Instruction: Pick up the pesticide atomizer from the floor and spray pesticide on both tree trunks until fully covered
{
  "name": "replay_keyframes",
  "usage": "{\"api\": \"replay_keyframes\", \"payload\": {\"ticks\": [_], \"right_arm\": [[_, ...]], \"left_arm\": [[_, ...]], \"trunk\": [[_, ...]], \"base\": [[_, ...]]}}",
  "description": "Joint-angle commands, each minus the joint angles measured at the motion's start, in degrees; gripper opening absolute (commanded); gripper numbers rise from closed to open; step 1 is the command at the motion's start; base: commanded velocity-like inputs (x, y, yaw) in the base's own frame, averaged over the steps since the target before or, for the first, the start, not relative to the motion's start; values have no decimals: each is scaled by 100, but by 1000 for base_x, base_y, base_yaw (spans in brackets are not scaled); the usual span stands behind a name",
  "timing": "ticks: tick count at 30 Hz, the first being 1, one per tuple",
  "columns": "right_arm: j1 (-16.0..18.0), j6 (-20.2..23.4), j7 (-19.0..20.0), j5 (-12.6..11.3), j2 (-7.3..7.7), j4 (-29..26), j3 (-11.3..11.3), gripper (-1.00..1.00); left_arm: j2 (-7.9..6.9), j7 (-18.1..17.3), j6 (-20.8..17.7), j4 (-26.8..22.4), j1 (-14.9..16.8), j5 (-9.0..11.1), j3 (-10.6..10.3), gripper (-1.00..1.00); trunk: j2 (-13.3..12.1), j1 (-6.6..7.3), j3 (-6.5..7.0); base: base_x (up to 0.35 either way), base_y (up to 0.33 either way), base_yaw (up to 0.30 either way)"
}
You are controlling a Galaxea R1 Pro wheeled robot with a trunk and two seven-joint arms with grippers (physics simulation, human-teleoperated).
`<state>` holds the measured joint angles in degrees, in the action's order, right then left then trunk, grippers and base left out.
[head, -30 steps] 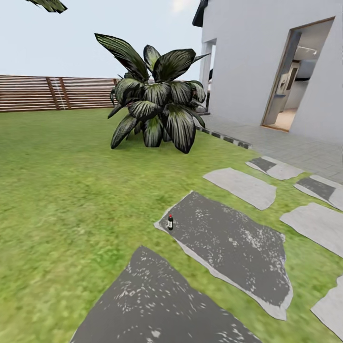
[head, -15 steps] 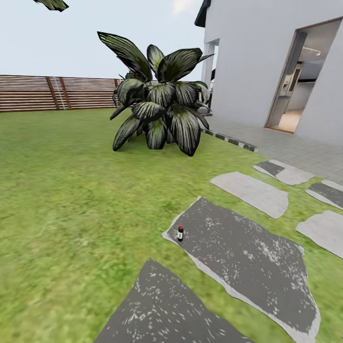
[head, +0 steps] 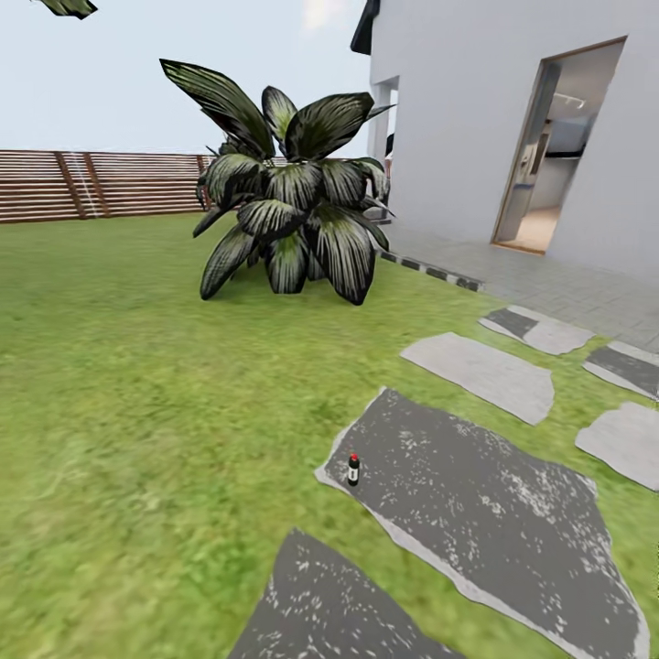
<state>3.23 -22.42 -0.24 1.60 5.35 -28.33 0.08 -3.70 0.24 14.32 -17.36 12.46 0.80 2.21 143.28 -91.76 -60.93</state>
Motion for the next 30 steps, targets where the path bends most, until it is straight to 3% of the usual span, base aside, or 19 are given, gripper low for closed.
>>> {"api": "replay_keyframes", "payload": {"ticks": [1, 30], "right_arm": [[3, -16, -3, 16, 1, 3, 0, 100], [2, -16, -3, 16, 1, 3, 0, 100]], "left_arm": [[1, 2, 18, 4, 2, 8, 7, 100], [1, 2, 18, 5, 2, 8, 7, 100]], "trunk": [[2, -1, -5], [2, -1, -5]], "base": [[232, 246, -260], [178, 285, -262]]}}
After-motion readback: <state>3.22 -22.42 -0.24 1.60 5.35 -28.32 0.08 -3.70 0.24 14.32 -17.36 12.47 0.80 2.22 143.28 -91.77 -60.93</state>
